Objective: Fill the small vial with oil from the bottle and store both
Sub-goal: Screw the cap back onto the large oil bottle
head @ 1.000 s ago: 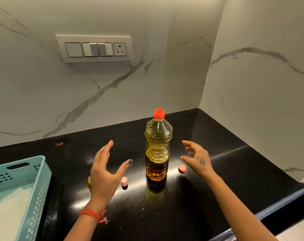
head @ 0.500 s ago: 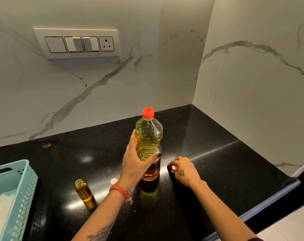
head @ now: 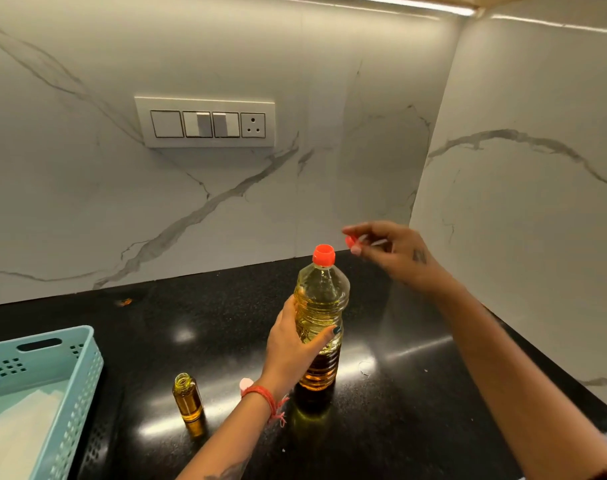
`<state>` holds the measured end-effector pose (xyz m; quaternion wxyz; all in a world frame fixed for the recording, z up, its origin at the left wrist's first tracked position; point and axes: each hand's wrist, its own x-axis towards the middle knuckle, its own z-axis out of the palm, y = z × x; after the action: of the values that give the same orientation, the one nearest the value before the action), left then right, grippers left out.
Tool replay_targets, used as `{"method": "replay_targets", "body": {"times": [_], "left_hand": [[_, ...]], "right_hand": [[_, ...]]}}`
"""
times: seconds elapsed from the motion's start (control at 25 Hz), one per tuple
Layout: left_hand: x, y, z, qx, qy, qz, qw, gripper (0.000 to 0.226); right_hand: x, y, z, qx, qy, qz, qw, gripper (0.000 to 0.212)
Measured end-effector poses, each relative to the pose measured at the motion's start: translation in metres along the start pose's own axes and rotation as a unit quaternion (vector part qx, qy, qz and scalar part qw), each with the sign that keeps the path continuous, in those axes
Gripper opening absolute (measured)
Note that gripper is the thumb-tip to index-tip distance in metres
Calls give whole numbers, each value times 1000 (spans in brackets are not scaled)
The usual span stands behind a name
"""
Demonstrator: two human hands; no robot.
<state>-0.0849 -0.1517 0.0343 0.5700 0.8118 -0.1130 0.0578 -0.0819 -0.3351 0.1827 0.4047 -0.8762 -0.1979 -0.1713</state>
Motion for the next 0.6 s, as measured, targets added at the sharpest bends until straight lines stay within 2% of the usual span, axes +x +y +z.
{"method": "replay_targets", "body": {"times": [0.12, 0.28, 0.44, 0.6], "left_hand": [[0, 0, 0, -1, -3, -9, 1000, 68], [-1, 2, 0, -2, -5, -3, 1000, 62], [0, 3, -1, 1, -6, -3, 1000, 60], [1, -1, 0, 1, -6, -2, 1000, 67]], "right_hand": [[26, -29, -8, -53, -76, -56, 994, 26], [39, -33, 1, -152, -170, -87, 970, 25], [44, -35, 6, -189, -196, -104, 957, 23], [49, -40, 5, -225, -219, -103, 944, 24]]}}
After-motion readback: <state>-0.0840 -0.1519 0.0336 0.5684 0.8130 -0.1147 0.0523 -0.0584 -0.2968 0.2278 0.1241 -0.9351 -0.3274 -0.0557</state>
